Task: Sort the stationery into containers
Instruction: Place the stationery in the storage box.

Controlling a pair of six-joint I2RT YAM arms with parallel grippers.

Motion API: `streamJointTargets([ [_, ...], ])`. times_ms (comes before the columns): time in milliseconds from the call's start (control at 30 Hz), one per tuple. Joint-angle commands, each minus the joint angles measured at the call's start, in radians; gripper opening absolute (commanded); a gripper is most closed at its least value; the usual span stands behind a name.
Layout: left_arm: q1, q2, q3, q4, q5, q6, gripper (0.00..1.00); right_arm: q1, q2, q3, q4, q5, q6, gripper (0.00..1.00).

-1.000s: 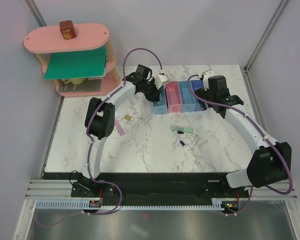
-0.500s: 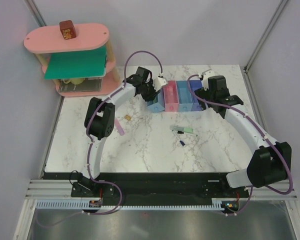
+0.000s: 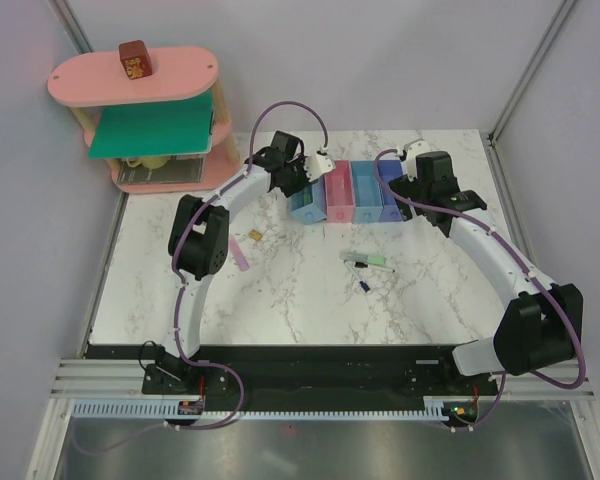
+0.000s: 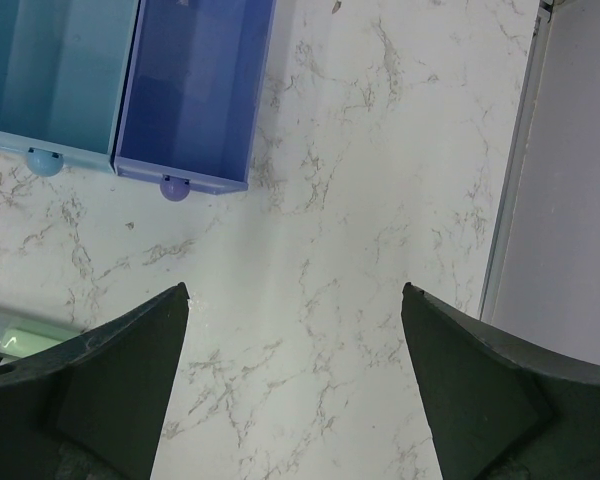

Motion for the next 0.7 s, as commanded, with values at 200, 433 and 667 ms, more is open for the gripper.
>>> streamJointTargets([
  [200,0.022,-0.125,0.023,0.055,0.072,-0.064,0.36,-0.002,0.009,0.007,0.028,-0.01,0.021,0.95],
  [433,0.013,-0.157,0.045,0.083,0.212,-0.16,0.36,-0.003,0.008,0.012,0.026,-0.01,0.023,0.95],
  [667,-0.015,-0.125,0.051,0.086,0.212,-0.176,0.35,-0.003,0.005,0.009,0.025,-0.011,0.021,0.95],
])
